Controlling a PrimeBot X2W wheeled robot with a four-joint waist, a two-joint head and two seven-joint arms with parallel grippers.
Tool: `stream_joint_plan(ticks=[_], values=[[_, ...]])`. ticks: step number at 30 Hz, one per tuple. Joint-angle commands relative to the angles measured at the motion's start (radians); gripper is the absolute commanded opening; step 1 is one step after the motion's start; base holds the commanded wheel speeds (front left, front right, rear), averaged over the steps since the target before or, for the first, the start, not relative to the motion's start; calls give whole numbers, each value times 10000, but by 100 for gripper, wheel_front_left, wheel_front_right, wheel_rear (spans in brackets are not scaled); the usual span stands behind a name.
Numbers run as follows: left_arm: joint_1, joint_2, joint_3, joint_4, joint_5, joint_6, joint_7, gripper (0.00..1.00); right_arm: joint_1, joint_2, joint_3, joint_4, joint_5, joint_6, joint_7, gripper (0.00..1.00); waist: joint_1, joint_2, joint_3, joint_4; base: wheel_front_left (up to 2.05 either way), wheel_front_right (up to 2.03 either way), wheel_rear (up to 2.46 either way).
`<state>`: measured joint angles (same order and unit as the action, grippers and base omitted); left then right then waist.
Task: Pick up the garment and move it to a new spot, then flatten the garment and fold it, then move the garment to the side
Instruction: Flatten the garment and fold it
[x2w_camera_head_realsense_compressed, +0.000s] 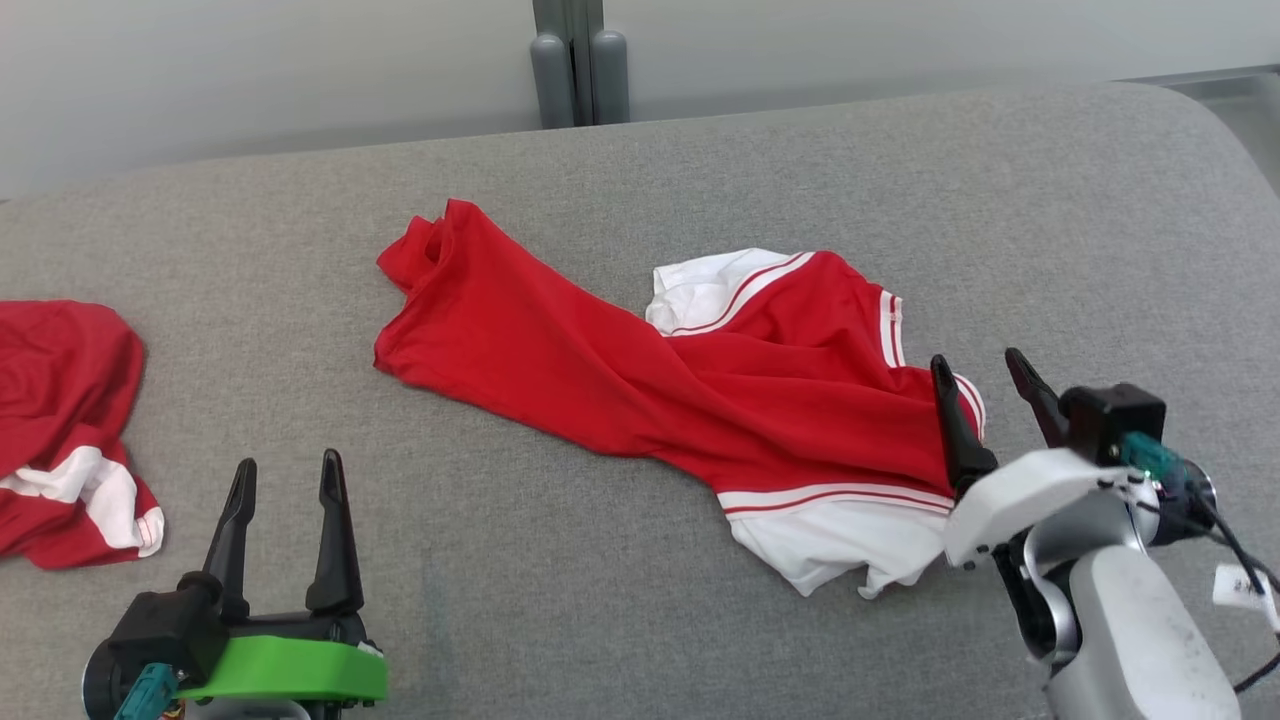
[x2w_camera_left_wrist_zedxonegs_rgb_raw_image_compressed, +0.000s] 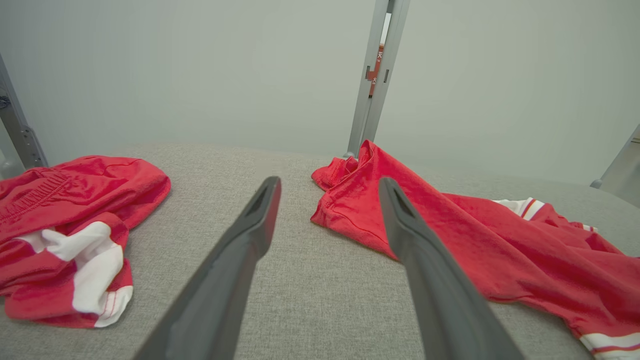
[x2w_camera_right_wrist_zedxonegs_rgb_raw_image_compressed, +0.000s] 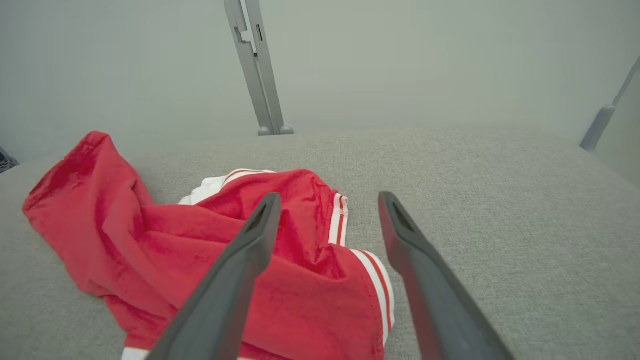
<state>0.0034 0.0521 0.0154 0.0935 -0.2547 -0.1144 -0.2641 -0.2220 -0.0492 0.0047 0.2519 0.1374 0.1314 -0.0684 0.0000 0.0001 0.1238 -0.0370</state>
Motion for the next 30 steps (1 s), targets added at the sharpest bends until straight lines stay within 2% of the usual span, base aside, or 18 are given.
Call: stream_joint_plan(ticks=[1, 6, 10, 13, 17, 22, 30], values=[[60, -2, 22, -37, 36, -52, -1, 100, -379, -23, -133, 125, -62, -14, 559, 100, 0, -1, 84, -30, 0, 0, 0], [-131, -8, -42, -73, 56, -84, -1, 100, -1665, -108, -552, 977, 179, -11, 3372, 100, 0, -1, 342, 36, 0, 0, 0], [-334, -8, -92, -47, -17, -95, -3, 100, -2760, -342, -367, 1738, 510, -11, 4932, 100, 0, -1, 665, 121, 0, 0, 0], [-475, -9, -94, -22, 7, -122, -1, 100, -3490, -423, -264, 2333, 830, -11, 5662, 100, 0, -1, 906, 223, 0, 0, 0], [-720, -9, -202, 6, -13, -149, -1, 100, -4349, -750, -200, 3218, 721, -14, 6006, 100, 0, -1, 1231, 460, 0, 0, 0], [-914, -10, -282, 13, 14, -160, -1, 100, -5084, -910, -269, 4279, 540, -11, 5738, 100, 0, -1, 1478, 697, 0, 0, 0], [-1067, -10, -291, 53, -76, -170, -1, 100, -5715, -1123, 202, 5762, 587, -13, 5568, 100, 0, -1, 1619, 890, 0, 0, 0]])
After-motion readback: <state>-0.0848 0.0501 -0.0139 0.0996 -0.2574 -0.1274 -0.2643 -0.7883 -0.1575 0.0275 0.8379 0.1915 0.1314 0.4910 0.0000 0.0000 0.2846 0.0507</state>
